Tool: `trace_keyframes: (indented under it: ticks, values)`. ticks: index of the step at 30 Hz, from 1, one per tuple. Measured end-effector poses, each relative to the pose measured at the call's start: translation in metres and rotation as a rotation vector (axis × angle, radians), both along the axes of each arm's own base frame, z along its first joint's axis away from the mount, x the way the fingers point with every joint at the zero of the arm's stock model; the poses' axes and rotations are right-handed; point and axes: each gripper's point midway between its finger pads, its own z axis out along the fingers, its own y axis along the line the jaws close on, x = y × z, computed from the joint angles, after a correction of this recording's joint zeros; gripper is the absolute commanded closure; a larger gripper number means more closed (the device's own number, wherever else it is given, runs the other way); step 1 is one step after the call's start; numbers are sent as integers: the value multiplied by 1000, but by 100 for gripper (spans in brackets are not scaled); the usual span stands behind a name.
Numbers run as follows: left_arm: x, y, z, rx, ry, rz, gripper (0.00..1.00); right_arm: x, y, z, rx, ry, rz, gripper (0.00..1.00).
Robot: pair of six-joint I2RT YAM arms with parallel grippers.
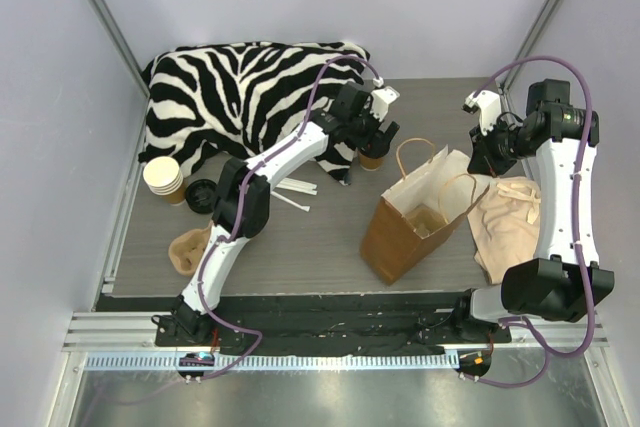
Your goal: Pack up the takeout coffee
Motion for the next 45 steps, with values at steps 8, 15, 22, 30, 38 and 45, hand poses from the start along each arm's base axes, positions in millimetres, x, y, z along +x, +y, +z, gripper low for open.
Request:
trace_keyframes:
  ticks: [8,15,22,30,38,45]
  values:
    - [-3,-7,-3,16,-39,-16,0,2,0,0,2,3,-2,99]
    - [0,-9,-5,29,-76,-16,0,1,0,0,2,4,-1,99]
    - [3,-7,-7,48,-95,-13,0,1,0,0,3,4,-2,99]
    - [1,-7,-7,52,-107,-20,2,1,0,0,4,4,-1,99]
    - [-8,-6,-7,72,-119,-44,16,1,0,0,6,4,0,99]
    - [-14,-2,-5,86,-124,-57,20,1,1,0,7,4,0,99]
